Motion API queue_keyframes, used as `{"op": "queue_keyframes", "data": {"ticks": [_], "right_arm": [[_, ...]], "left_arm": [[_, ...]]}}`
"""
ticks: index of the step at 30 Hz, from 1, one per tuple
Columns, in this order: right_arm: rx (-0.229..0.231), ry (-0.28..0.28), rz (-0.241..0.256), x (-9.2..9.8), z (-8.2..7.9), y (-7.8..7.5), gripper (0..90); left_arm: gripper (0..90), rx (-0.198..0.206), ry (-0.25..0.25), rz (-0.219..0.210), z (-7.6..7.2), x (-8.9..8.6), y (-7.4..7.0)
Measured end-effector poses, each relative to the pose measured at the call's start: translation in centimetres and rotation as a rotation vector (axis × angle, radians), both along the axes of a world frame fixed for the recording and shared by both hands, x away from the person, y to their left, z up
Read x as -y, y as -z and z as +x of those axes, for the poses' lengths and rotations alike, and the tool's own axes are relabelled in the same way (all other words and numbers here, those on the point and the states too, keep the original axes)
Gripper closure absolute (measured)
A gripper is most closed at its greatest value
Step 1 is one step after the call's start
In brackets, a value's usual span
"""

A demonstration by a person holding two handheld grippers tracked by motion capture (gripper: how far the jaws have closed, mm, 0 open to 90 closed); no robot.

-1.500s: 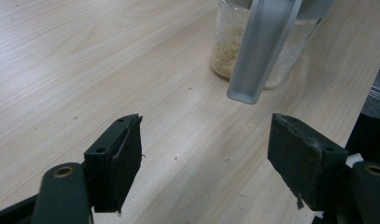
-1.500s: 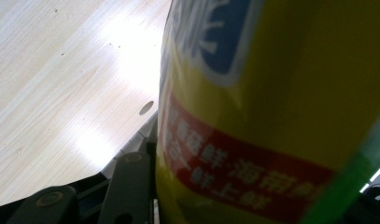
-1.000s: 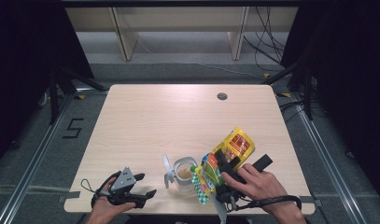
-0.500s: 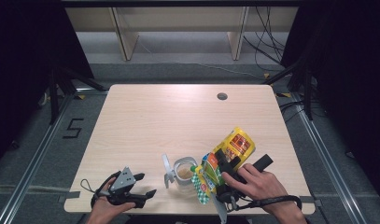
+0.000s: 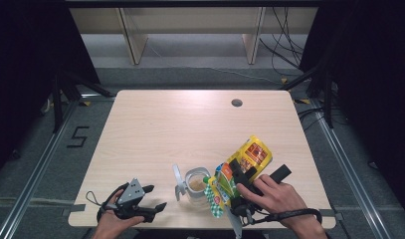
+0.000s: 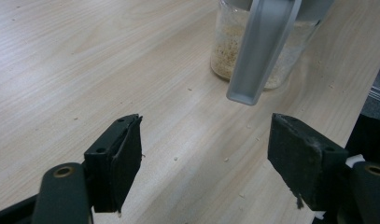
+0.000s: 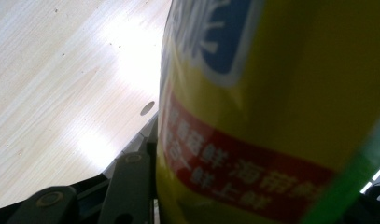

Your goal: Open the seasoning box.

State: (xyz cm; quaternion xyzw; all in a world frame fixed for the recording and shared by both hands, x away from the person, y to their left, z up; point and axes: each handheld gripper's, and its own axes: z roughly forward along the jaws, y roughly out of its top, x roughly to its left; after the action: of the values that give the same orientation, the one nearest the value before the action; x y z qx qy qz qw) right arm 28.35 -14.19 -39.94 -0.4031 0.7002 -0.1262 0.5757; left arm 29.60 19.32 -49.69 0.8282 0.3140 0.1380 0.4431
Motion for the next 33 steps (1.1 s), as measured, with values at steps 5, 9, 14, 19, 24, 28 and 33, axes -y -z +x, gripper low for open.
{"op": "queue_keyframes", "data": {"ticks": [5,9,14,19,24,28,33], "right_arm": [[-0.01,0.01,0.006,0.03,0.02,0.07,59.3],[-0.006,0.011,0.0,0.02,0.01,0.05,59.3],[-0.002,0.009,0.0,0.07,0.01,-0.02,59.4],[-0.003,0.008,0.001,0.08,0.01,-0.03,59.4],[-0.004,0.009,0.0,0.07,0.02,-0.01,59.3],[0.001,-0.002,-0.005,0.02,-0.01,-0.03,59.4],[-0.008,0.009,0.008,0.09,0.05,0.04,59.3]], "left_arm": [[25.6,-0.001,0.003,-0.002,-0.02,0.01,0.0],[25.7,-0.002,0.009,0.004,-0.08,-0.04,0.04],[25.6,-0.002,0.008,0.003,-0.07,-0.01,0.06],[25.0,-0.002,0.004,-0.002,-0.05,0.0,0.07],[23.3,0.003,0.006,0.004,0.02,0.01,0.06],[21.5,0.003,0.006,-0.003,0.09,0.03,0.03],[19.2,0.009,0.009,0.012,0.23,-0.1,0.02]]}}
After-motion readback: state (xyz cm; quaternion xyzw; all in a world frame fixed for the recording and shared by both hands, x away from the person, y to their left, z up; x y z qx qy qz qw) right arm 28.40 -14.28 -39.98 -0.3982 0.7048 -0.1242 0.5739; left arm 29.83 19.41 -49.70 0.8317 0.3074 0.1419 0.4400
